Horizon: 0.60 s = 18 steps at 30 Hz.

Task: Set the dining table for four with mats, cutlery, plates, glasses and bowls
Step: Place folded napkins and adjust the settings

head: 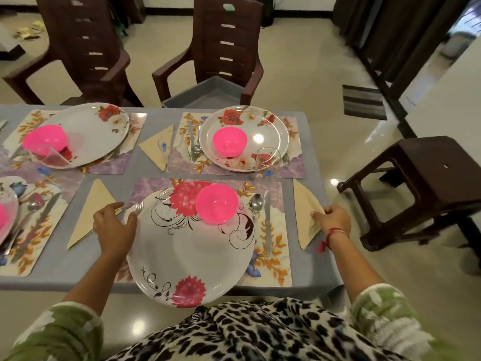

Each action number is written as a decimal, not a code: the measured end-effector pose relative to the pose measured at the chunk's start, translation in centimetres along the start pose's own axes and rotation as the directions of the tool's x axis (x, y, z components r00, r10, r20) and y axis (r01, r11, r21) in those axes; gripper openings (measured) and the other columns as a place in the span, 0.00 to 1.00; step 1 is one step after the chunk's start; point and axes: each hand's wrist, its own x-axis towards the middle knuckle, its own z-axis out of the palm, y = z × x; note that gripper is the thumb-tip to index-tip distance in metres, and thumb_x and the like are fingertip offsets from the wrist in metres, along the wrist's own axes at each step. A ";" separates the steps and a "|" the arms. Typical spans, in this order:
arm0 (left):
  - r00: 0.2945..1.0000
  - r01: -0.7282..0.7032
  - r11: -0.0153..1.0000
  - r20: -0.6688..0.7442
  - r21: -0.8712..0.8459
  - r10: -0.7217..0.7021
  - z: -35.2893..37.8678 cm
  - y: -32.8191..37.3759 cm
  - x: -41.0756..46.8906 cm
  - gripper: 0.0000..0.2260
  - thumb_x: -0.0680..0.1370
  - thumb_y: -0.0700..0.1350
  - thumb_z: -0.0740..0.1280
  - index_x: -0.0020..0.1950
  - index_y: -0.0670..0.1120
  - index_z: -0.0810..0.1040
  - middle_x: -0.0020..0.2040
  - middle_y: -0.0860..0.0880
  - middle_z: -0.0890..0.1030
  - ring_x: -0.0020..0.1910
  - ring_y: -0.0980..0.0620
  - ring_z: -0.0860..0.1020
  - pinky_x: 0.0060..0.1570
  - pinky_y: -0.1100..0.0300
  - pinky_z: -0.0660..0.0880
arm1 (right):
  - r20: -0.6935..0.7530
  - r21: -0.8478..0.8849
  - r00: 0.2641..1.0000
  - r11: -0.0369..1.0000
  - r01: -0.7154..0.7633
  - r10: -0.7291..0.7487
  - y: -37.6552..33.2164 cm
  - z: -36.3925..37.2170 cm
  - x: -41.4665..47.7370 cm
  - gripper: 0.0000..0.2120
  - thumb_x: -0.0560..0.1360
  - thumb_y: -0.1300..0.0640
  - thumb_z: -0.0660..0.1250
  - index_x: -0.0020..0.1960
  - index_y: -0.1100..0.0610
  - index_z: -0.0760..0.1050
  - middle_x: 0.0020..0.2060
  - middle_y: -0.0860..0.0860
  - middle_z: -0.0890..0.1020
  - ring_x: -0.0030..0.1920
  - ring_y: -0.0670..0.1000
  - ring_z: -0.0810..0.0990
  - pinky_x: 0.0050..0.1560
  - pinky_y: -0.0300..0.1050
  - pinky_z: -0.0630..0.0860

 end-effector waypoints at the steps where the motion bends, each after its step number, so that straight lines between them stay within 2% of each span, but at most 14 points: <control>1: 1.000 -0.001 1.000 0.005 0.008 0.001 0.0 -0.2 0.1 0.18 0.76 0.42 0.68 0.65 0.41 0.73 0.65 0.35 0.69 0.66 0.36 0.65 0.66 0.43 0.62 | -0.008 0.005 1.000 1.000 -0.005 0.005 0.1 0.0 0.0 0.10 0.69 0.56 0.73 0.44 0.60 0.76 0.41 0.55 0.79 0.41 0.56 0.77 0.39 0.44 0.68; 4: 0.999 -0.002 1.000 0.037 0.016 0.002 0.2 -0.8 0.5 0.18 0.76 0.42 0.68 0.65 0.41 0.73 0.64 0.36 0.70 0.66 0.37 0.65 0.65 0.43 0.63 | -0.010 0.028 0.999 0.999 -0.033 0.033 0.3 0.2 0.2 0.15 0.68 0.54 0.74 0.50 0.59 0.75 0.47 0.56 0.80 0.46 0.57 0.77 0.43 0.47 0.72; 6: 0.998 0.008 1.000 0.063 0.018 -0.009 0.4 -1.4 0.6 0.19 0.76 0.42 0.67 0.65 0.40 0.72 0.64 0.36 0.71 0.66 0.37 0.65 0.64 0.43 0.63 | -0.035 0.013 0.999 1.000 -0.014 0.015 0.1 0.1 -0.1 0.24 0.67 0.51 0.76 0.58 0.57 0.72 0.57 0.57 0.75 0.51 0.57 0.75 0.49 0.51 0.74; 8: 0.997 0.014 1.000 0.076 0.023 -0.016 0.3 -2.1 0.7 0.18 0.75 0.42 0.67 0.65 0.40 0.73 0.63 0.36 0.72 0.64 0.37 0.66 0.64 0.43 0.64 | -0.153 -0.048 0.983 0.994 0.097 -0.103 -0.4 0.0 -1.0 0.30 0.66 0.48 0.76 0.64 0.54 0.68 0.63 0.57 0.69 0.59 0.59 0.71 0.54 0.58 0.74; 10: 0.994 0.054 0.999 0.091 0.007 -0.054 0.2 -2.7 0.6 0.17 0.75 0.42 0.67 0.64 0.40 0.74 0.61 0.36 0.73 0.61 0.37 0.70 0.61 0.43 0.67 | -0.206 -0.030 0.941 0.963 0.268 -0.268 -1.1 0.6 -2.7 0.26 0.68 0.50 0.75 0.62 0.54 0.70 0.61 0.56 0.69 0.58 0.56 0.71 0.54 0.55 0.75; 12: 0.992 0.071 0.997 0.109 -0.007 -0.069 0.0 -3.1 0.5 0.15 0.75 0.42 0.66 0.61 0.41 0.75 0.58 0.37 0.76 0.54 0.39 0.74 0.56 0.44 0.71 | -0.046 0.074 0.933 0.930 0.359 -0.356 -1.9 2.0 -5.1 0.14 0.71 0.55 0.72 0.54 0.55 0.74 0.52 0.52 0.75 0.51 0.52 0.75 0.49 0.46 0.75; 14: 0.989 0.077 0.997 0.124 -0.020 -0.074 -0.3 -3.5 0.5 0.12 0.75 0.41 0.66 0.58 0.41 0.77 0.54 0.39 0.79 0.51 0.41 0.76 0.53 0.45 0.73 | 0.184 0.070 0.913 0.931 0.358 -0.364 -2.5 4.0 -7.1 0.06 0.72 0.57 0.71 0.46 0.54 0.76 0.42 0.49 0.78 0.44 0.51 0.78 0.44 0.42 0.75; 16: 0.981 0.129 0.990 0.152 -0.057 -0.120 -0.8 -3.7 0.3 0.09 0.76 0.40 0.66 0.56 0.42 0.78 0.51 0.41 0.80 0.49 0.42 0.77 0.51 0.48 0.74 | 0.280 -0.031 0.894 0.927 0.373 -0.350 -2.9 6.0 -7.9 0.05 0.72 0.56 0.71 0.44 0.54 0.75 0.38 0.49 0.78 0.41 0.50 0.78 0.39 0.39 0.72; 18: 0.975 0.158 0.984 0.168 -0.082 -0.143 -1.0 -3.8 0.2 0.08 0.77 0.41 0.66 0.54 0.44 0.78 0.49 0.44 0.80 0.47 0.46 0.77 0.50 0.53 0.73 | 0.293 -0.102 0.887 0.911 0.400 -0.357 -3.3 7.2 -8.1 0.06 0.72 0.56 0.71 0.43 0.56 0.74 0.36 0.50 0.78 0.39 0.51 0.77 0.37 0.40 0.69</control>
